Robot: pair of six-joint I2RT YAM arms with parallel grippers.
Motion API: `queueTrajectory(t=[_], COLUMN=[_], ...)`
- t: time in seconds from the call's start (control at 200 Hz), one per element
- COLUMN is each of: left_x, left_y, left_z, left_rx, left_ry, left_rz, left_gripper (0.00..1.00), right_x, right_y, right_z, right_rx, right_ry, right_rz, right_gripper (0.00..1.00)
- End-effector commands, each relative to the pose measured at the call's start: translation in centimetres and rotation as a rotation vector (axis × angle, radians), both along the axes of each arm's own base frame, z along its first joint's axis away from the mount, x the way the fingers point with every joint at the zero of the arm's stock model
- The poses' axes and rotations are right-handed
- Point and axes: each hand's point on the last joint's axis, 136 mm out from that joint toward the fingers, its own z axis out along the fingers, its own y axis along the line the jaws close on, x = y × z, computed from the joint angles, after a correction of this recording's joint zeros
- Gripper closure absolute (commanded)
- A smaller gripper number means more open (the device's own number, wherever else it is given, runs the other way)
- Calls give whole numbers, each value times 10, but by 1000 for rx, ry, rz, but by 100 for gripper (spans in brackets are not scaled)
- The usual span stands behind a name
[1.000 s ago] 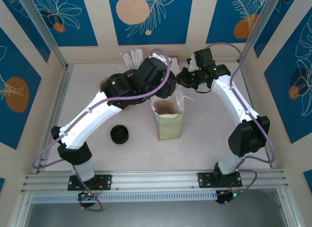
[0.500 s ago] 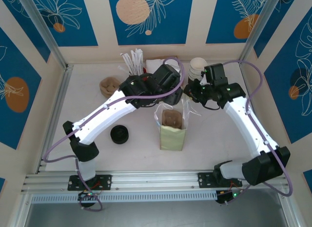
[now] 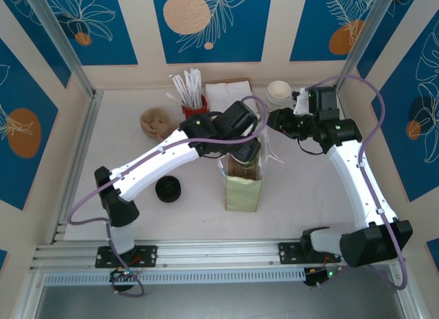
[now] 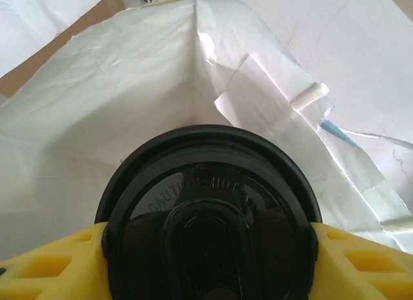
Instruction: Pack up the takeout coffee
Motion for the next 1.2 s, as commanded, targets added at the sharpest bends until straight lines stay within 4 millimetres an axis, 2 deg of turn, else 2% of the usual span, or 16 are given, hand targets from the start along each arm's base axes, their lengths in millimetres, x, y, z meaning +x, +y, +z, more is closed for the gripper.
queueTrajectory(t=[0.0, 0.115, 0.245, 0.34, 0.45, 0.56, 0.695, 0.895, 1.08, 1.195], left_x=[6, 6, -1, -6, -10, -12, -10, -15, -19, -23], left_y=[3, 1, 5, 11, 14, 13, 15, 12, 14, 15], left_z=[16, 16, -7, -14, -21, -15, -13, -7, -2, -3], left_rx=[-47, -29, 27, 41, 26, 15, 24, 3, -19, -21], left_ry=[-20, -38, -13, -14, -8, 1, -4, 19, 24, 42], left_rz=[-45, -87, -123, -121, -124, -125, -126, -135, -135, -139], left_gripper=[36, 36, 36, 36, 37, 37, 37, 36, 36, 36], right_x=[3, 5, 4, 4, 6, 10, 8, -1, 5, 12], right_y=[10, 9, 19, 27, 33, 34, 50, 69, 73, 75], right_z=[23, 24, 28, 29, 27, 22, 25, 13, -3, -6], right_rx=[-8, -17, 10, 23, -11, -85, -123, -149, -200, -223], right_ry=[-177, -199, -205, -187, -164, -182, -271, -295, -282, -299], right_rz=[201, 257, 324, 348, 384, 413, 511, 650, 705, 728], right_gripper=[60, 59, 56, 49, 47, 46, 45, 45, 45, 44])
